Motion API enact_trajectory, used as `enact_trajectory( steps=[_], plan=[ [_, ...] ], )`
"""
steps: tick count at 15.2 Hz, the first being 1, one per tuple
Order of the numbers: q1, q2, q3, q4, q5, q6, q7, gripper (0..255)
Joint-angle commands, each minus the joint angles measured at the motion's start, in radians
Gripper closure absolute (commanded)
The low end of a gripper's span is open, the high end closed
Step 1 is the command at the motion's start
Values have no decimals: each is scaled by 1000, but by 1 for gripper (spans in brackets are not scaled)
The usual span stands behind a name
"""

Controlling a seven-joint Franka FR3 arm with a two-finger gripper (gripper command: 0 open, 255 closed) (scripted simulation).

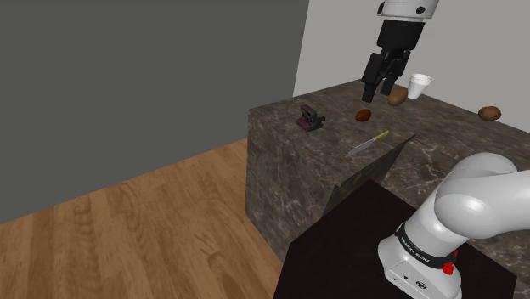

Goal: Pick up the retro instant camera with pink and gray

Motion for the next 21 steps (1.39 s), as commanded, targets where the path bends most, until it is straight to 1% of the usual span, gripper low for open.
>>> enact_trajectory(
  steps=[1,6,11,16,21],
  plan=[
    [0,0,0,0,0,0,0,0],
    [-28,125,-6,-24,-42,157,-5,0],
    [-58,271,-14,-14,-84,305,0,0],
    [-88,432,-24,27,-126,435,12,0],
    [-116,602,-36,101,-170,543,30,0]
  ],
)
